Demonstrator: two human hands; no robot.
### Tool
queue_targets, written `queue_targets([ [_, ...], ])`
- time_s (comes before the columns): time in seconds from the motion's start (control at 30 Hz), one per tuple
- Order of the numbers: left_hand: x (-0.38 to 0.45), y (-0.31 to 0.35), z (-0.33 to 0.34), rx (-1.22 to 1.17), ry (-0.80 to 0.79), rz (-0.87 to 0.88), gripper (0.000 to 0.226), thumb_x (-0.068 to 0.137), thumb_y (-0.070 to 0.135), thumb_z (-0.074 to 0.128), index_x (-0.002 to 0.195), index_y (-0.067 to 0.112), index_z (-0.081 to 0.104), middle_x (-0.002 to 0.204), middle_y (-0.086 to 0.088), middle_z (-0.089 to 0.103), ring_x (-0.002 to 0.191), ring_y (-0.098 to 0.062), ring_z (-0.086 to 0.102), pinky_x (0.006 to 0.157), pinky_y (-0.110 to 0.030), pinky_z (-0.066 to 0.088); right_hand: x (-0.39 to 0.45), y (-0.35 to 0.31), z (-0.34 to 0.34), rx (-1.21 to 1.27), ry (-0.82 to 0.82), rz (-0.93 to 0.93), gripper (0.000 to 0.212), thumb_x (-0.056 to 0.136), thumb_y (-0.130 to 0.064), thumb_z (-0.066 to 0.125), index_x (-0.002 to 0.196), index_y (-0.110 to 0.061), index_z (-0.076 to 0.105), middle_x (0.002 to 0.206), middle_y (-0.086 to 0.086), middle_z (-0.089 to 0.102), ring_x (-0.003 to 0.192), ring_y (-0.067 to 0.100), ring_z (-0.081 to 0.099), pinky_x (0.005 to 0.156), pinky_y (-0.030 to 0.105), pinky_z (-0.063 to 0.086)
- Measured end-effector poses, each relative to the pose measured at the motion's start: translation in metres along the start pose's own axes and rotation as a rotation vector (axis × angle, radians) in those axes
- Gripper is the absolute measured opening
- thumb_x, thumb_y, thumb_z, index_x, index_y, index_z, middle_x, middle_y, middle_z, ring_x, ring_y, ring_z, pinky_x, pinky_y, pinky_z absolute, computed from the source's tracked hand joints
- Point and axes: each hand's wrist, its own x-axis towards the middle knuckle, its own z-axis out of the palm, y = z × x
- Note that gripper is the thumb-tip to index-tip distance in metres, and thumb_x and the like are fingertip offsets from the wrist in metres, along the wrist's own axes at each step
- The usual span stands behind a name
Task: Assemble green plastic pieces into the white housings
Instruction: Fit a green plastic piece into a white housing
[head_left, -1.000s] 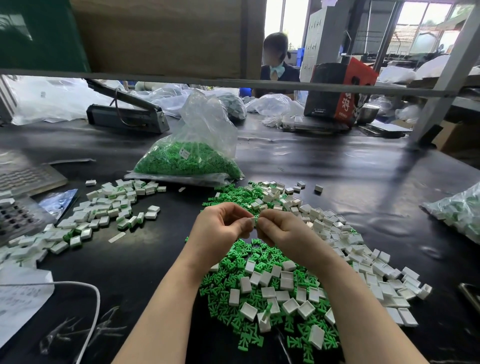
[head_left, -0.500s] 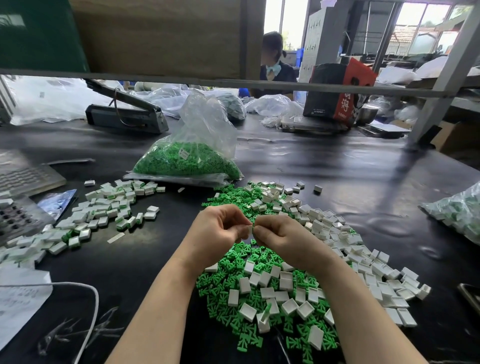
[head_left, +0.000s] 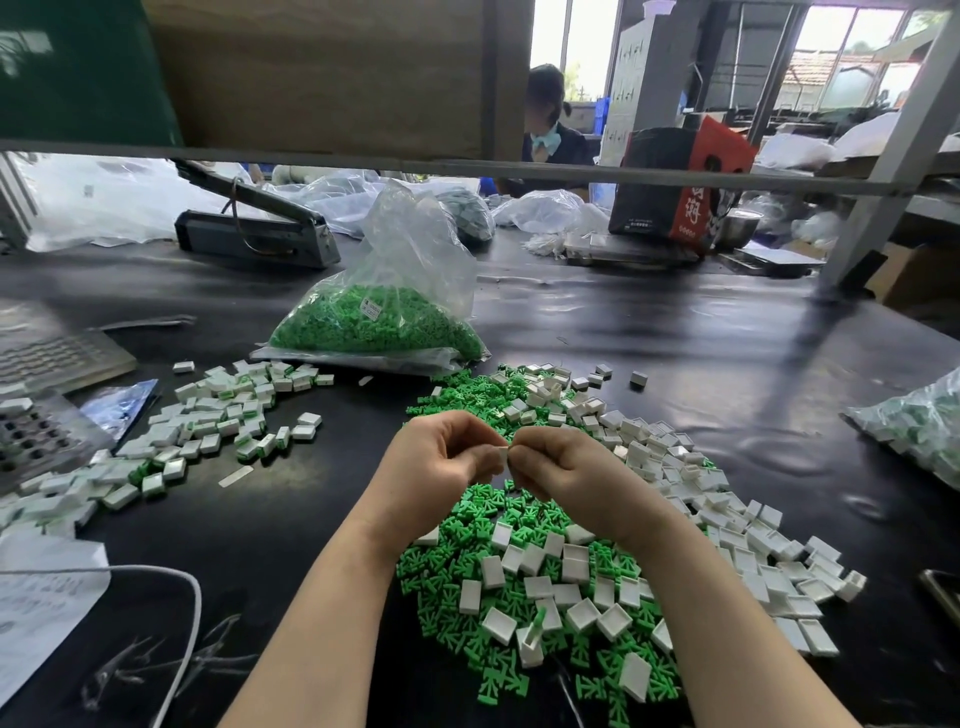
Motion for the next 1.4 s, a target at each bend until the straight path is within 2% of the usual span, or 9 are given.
queue_targets([
  [0.13,0.001,-0.002,-0.003,-0.057,-0.022,-0.032,0.010,0.090,0.006,0.066,0.096,0.011,0.072,0.080,-0.006,0.075,0.073,-0.010,0.070,0.069,-0.017,0.053,0.001,-0.001,0.003,0.032,0.019,-0.022,0.031,0.102,-0.017,0.050,0.071,-0.021,0.056,0.055,-0.013,0.057,0.048,-0.002,0.044,0.052,0.013,0.035],
  [0.23,0.001,-0.001,-0.003,-0.108,0.000,-0.035,0.009,0.089,0.006,0.067,0.092,0.011,0.074,0.080,-0.005,0.076,0.076,-0.014,0.071,0.071,-0.021,0.056,0.002,-0.002,0.004,0.142,0.028,0.017,0.031,0.102,-0.029,0.048,0.077,-0.014,0.059,0.059,-0.006,0.059,0.052,0.009,0.047,0.055,0.023,0.038],
  [0.37,0.001,0.005,0.002,-0.063,0.112,0.011,0.010,0.084,0.013,0.073,0.082,0.023,0.075,0.086,0.001,0.072,0.081,-0.009,0.067,0.070,-0.018,0.054,0.003,-0.005,0.007,0.394,0.039,0.178,0.067,0.089,-0.066,0.030,0.081,-0.009,0.065,0.060,-0.002,0.061,0.051,0.007,0.048,0.049,0.016,0.037],
  [0.47,0.003,0.007,0.007,-0.089,0.141,0.016,0.003,0.082,0.015,0.075,0.085,0.016,0.076,0.095,-0.006,0.062,0.089,-0.020,0.065,0.080,-0.030,0.055,0.006,-0.005,0.015,0.555,0.024,0.242,0.071,0.084,-0.074,0.028,0.078,-0.015,0.067,0.064,0.003,0.059,0.057,0.013,0.047,0.054,0.023,0.035],
  [0.7,0.002,0.010,0.012,-0.212,0.167,-0.034,0.006,0.084,0.011,0.072,0.086,0.014,0.077,0.097,-0.003,0.061,0.092,-0.016,0.065,0.085,-0.032,0.055,0.010,-0.008,0.025,0.960,0.030,0.208,0.055,0.088,-0.060,0.045,0.089,-0.010,0.068,0.069,0.002,0.051,0.062,0.011,0.046,0.058,0.021,0.038],
  [0.87,0.001,0.013,0.014,-0.275,0.185,-0.033,0.008,0.085,0.008,0.070,0.089,0.009,0.077,0.100,-0.006,0.061,0.093,-0.015,0.064,0.084,-0.026,0.054,0.013,-0.006,0.028,1.069,0.035,0.197,0.073,0.089,-0.054,0.051,0.125,0.009,0.055,0.071,0.002,0.048,0.063,0.009,0.043,0.066,0.025,0.034],
  [1.0,0.002,0.014,0.014,-0.290,0.187,-0.028,0.009,0.085,0.007,0.070,0.090,0.006,0.077,0.102,-0.009,0.061,0.098,-0.022,0.065,0.089,-0.035,0.054,0.013,-0.007,0.029,1.104,0.031,0.154,0.054,0.090,-0.052,0.051,0.116,-0.008,0.071,0.071,-0.001,0.049,0.062,0.007,0.043,0.061,0.018,0.040],
  [1.23,0.002,0.011,0.012,-0.310,0.178,-0.055,0.003,0.084,0.012,0.074,0.084,0.013,0.076,0.087,-0.006,0.072,0.076,-0.014,0.068,0.066,-0.028,0.050,0.011,-0.011,0.027,1.144,-0.005,0.183,0.046,0.093,-0.049,0.044,0.087,-0.010,0.069,0.071,0.004,0.055,0.060,0.012,0.050,0.057,0.020,0.044],
  [1.4,0.001,0.010,0.013,-0.269,0.205,-0.039,0.010,0.087,0.007,0.068,0.082,0.015,0.072,0.065,0.004,0.071,0.063,-0.004,0.066,0.056,-0.016,0.049,0.010,-0.007,0.023,0.965,0.001,0.168,0.048,0.091,-0.049,0.049,0.101,-0.004,0.064,0.078,0.009,0.054,0.066,0.014,0.050,0.067,0.025,0.041],
])
